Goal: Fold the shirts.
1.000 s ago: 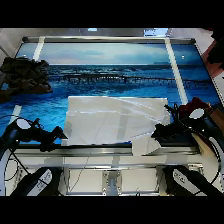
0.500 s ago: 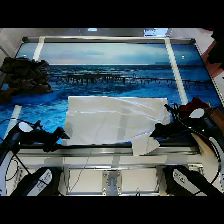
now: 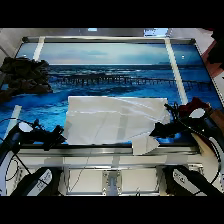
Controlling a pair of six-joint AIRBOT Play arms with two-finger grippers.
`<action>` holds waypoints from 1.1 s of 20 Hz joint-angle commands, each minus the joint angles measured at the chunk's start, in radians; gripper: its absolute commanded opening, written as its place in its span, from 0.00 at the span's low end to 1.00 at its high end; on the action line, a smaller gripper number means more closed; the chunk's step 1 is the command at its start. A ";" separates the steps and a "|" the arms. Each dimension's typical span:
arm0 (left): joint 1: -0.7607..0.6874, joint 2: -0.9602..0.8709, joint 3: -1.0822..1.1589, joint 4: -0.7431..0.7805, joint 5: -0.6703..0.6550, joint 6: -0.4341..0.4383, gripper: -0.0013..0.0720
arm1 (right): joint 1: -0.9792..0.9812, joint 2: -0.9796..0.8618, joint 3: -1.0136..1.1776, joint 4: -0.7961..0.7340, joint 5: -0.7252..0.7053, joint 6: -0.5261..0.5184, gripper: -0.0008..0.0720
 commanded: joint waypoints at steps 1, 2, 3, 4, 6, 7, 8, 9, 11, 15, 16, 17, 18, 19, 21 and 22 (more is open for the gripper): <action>0.000 0.000 0.000 0.000 0.004 0.000 0.03 | 0.000 0.001 0.001 0.001 -0.003 0.000 0.05; 0.001 0.000 0.003 -0.005 0.005 0.001 0.03 | 0.000 0.001 0.001 0.001 -0.003 0.000 0.05; 0.001 0.000 0.014 -0.013 0.006 0.010 0.03 | 0.000 0.001 0.001 0.001 -0.003 0.000 0.05; 0.001 0.000 0.035 -0.035 0.003 0.045 0.03 | 0.000 0.004 0.001 0.001 -0.004 0.000 0.05; 0.001 0.000 0.121 -0.083 -0.016 0.126 0.03 | 0.000 0.017 0.023 -0.008 0.018 0.000 0.05; 0.001 0.000 0.176 -0.085 -0.034 0.146 0.03 | 0.000 0.023 0.050 -0.015 0.048 0.000 0.05; 0.001 0.000 0.236 -0.080 -0.051 0.168 0.03 | 0.000 0.025 0.080 -0.024 0.077 0.001 0.05; 0.001 0.000 0.301 -0.068 -0.058 0.184 0.03 | 0.000 0.027 0.117 -0.038 0.099 0.004 0.05; 0.001 0.000 0.410 -0.056 -0.055 0.184 0.03 | 0.000 0.027 0.185 -0.050 0.102 0.024 0.05; -0.002 0.000 0.549 -0.056 -0.025 0.190 0.03 | 0.000 0.027 0.294 -0.092 0.076 0.065 0.05; -0.012 0.000 0.563 -0.055 -0.002 0.193 0.03 | 0.000 0.026 0.315 -0.084 0.044 0.065 0.05; -0.029 -0.001 0.568 -0.056 0.027 0.206 0.03 | 0.001 0.024 0.334 -0.071 0.006 0.065 0.05; -0.053 -0.004 0.568 -0.055 0.054 0.219 0.03 | 0.001 0.019 0.355 -0.056 -0.031 0.065 0.05; -0.081 -0.014 0.568 -0.047 0.086 0.226 0.03 | 0.001 0.007 0.380 -0.042 -0.067 0.065 0.05; -0.131 -0.062 0.579 -0.010 0.164 0.216 0.03 | 0.001 -0.042 0.439 -0.030 -0.101 0.065 0.05; -0.138 -0.103 0.598 0.006 0.193 0.195 0.03 | 0.001 -0.073 0.470 -0.031 -0.117 0.065 0.05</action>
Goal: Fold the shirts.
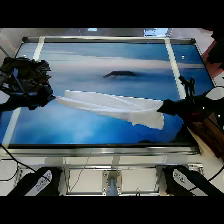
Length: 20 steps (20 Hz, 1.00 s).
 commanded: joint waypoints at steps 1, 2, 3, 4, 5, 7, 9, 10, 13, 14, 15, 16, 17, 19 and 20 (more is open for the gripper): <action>-0.044 -0.099 0.053 0.041 0.123 -0.031 0.03 | 0.001 -0.082 0.101 0.013 -0.092 0.005 0.05; -0.044 -0.152 0.082 0.040 0.139 -0.033 0.03 | 0.001 -0.120 0.127 0.014 -0.105 0.005 0.05; -0.045 -0.204 0.114 0.027 0.146 -0.033 0.03 | 0.002 -0.156 0.144 0.015 -0.121 0.005 0.05; -0.048 -0.262 0.149 0.018 0.151 -0.031 0.03 | 0.007 -0.193 0.154 0.015 -0.143 0.005 0.05; -0.058 -0.314 0.178 0.017 0.161 -0.024 0.03 | 0.017 -0.235 0.157 0.015 -0.172 0.005 0.05; -0.096 -0.410 0.220 0.025 0.202 -0.021 0.03 | 0.053 -0.322 0.157 0.008 -0.206 0.003 0.05; -0.145 -0.485 0.230 0.031 0.269 -0.021 0.03 | 0.097 -0.410 0.157 -0.017 -0.242 0.004 0.05; -0.167 -0.515 0.230 0.031 0.291 -0.021 0.03 | 0.116 -0.450 0.157 -0.041 -0.262 0.010 0.05; -0.206 -0.560 0.230 0.050 0.342 -0.021 0.03 | 0.137 -0.522 0.157 -0.071 -0.332 0.057 0.05; -0.206 -0.562 0.230 0.060 0.365 -0.021 0.03 | 0.137 -0.526 0.157 -0.082 -0.363 0.065 0.05; -0.203 -0.561 0.231 0.060 0.383 -0.021 0.03 | 0.137 -0.526 0.158 -0.091 -0.389 0.077 0.05; -0.196 -0.561 0.235 0.060 0.386 -0.021 0.06 | 0.136 -0.526 0.158 -0.093 -0.410 0.077 0.05; -0.191 -0.561 0.242 0.058 0.381 -0.024 0.24 | 0.136 -0.525 0.158 -0.093 -0.427 0.076 0.05; -0.179 -0.561 0.263 0.059 0.337 -0.026 0.74 | 0.136 -0.521 0.168 -0.111 -0.419 0.074 0.06; -0.176 -0.561 0.277 0.064 0.305 -0.025 0.79 | 0.136 -0.515 0.181 -0.130 -0.405 0.074 0.08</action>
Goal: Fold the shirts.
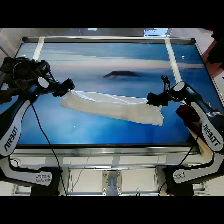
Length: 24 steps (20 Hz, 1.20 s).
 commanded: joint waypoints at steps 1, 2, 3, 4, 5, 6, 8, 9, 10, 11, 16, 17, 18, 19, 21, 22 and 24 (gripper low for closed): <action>0.012 -0.007 0.042 0.010 -0.074 -0.003 0.81 | 0.003 0.006 0.034 -0.061 0.005 0.007 0.08; 0.017 -0.007 0.059 0.007 -0.104 -0.003 0.81 | 0.003 0.016 0.056 -0.091 0.034 0.007 0.08; 0.022 -0.007 0.077 0.008 -0.132 -0.003 0.81 | 0.003 0.031 0.079 -0.117 0.062 0.007 0.08; 0.024 -0.006 0.097 0.000 -0.162 -0.003 0.81 | 0.003 0.051 0.102 -0.145 0.084 0.007 0.09; 0.024 -0.006 0.117 0.000 -0.193 -0.006 0.81 | 0.003 0.074 0.122 -0.166 0.101 0.008 0.16; 0.024 -0.006 0.142 -0.004 -0.227 -0.006 0.81 | 0.003 0.100 0.143 -0.187 0.120 0.008 0.33; 0.024 -0.006 0.188 -0.029 -0.287 -0.006 0.81 | 0.003 0.156 0.175 -0.245 0.148 0.013 0.56; 0.023 -0.006 0.211 -0.046 -0.309 -0.005 0.81 | 0.003 0.183 0.183 -0.295 0.163 0.026 0.56; 0.023 -0.006 0.231 -0.064 -0.319 -0.002 0.81 | 0.003 0.207 0.183 -0.354 0.179 0.053 0.56; 0.022 -0.006 0.250 -0.092 -0.321 0.003 0.81 | 0.002 0.224 0.183 -0.419 0.204 0.089 0.57; -0.023 -0.006 0.274 -0.465 -0.299 0.531 0.81 | -0.157 0.229 0.126 -0.247 0.258 0.107 0.78; -0.050 -0.006 0.274 -0.532 -0.317 0.687 0.81 | -0.213 0.229 0.090 -0.168 0.260 0.093 0.78; -0.084 -0.006 0.274 -0.562 -0.321 0.798 0.81 | -0.272 0.229 0.050 -0.072 0.260 0.048 0.78; -0.126 -0.006 0.274 -0.548 -0.304 0.850 0.81 | -0.327 0.229 0.009 0.018 0.258 -0.003 0.78; -0.216 -0.006 0.274 -0.414 -0.213 0.826 0.81 | -0.422 0.229 -0.075 0.145 0.254 -0.103 0.78; -0.260 -0.006 0.274 -0.327 -0.169 0.800 0.81 | -0.462 0.227 -0.117 0.172 0.255 -0.142 0.78; -0.349 -0.006 0.274 -0.123 -0.094 0.752 0.81 | -0.522 0.212 -0.191 0.186 0.254 -0.203 0.78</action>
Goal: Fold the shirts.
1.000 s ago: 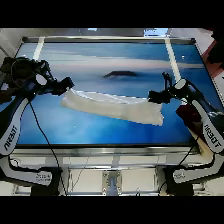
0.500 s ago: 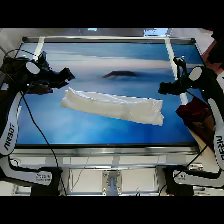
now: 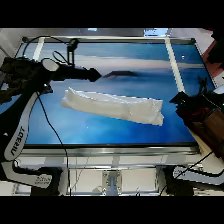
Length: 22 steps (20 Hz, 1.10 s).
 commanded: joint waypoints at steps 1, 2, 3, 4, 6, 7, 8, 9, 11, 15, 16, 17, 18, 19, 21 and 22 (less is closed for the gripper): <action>-0.146 0.000 0.002 0.312 0.140 -0.018 0.81 | -0.121 -0.019 -0.125 0.125 0.005 -0.147 0.78; -0.181 0.000 0.002 0.435 0.171 -0.091 0.81 | -0.138 -0.035 -0.145 0.138 0.003 -0.174 0.79; -0.207 0.000 0.002 0.538 0.190 -0.166 0.81 | -0.146 -0.053 -0.157 0.164 0.000 -0.194 0.79; -0.227 0.000 0.002 0.618 0.197 -0.233 0.81 | -0.151 -0.077 -0.161 0.196 0.001 -0.225 0.81; -0.245 0.000 0.002 0.671 0.184 -0.299 0.89 | -0.148 -0.134 -0.161 0.266 -0.001 -0.260 0.87; -0.249 0.000 0.002 0.671 0.174 -0.310 0.90 | -0.148 -0.164 -0.161 0.314 0.000 -0.286 0.87; -0.250 0.000 0.002 0.670 0.162 -0.315 0.90 | -0.148 -0.195 -0.161 0.353 0.003 -0.302 0.87; -0.252 0.000 0.002 0.670 0.152 -0.315 0.90 | -0.147 -0.219 -0.161 0.378 -0.001 -0.314 0.87; -0.255 0.000 0.002 0.669 0.134 -0.315 0.90 | -0.130 -0.254 -0.160 0.396 -0.016 -0.334 0.87; -0.274 0.000 0.002 0.658 0.132 -0.314 0.90 | -0.042 -0.279 -0.157 0.390 -0.116 -0.333 0.86; -0.279 -0.001 0.002 0.648 0.132 -0.314 0.90 | -0.011 -0.282 -0.155 0.390 -0.130 -0.333 0.86; -0.280 -0.001 0.002 0.642 0.132 -0.314 0.90 | 0.019 -0.284 -0.152 0.388 -0.136 -0.333 0.86; -0.280 -0.001 0.002 0.638 0.132 -0.315 0.90 | 0.048 -0.286 -0.150 0.387 -0.138 -0.333 0.86; -0.280 -0.001 0.002 0.635 0.132 -0.315 0.90 | 0.076 -0.287 -0.151 0.383 -0.139 -0.332 0.85; -0.280 -0.002 0.002 0.634 0.131 -0.315 0.90 | 0.114 -0.287 -0.151 0.382 -0.117 -0.325 0.85; -0.280 -0.002 0.002 0.635 0.131 -0.314 0.88 | 0.127 -0.287 -0.151 0.383 -0.098 -0.325 0.84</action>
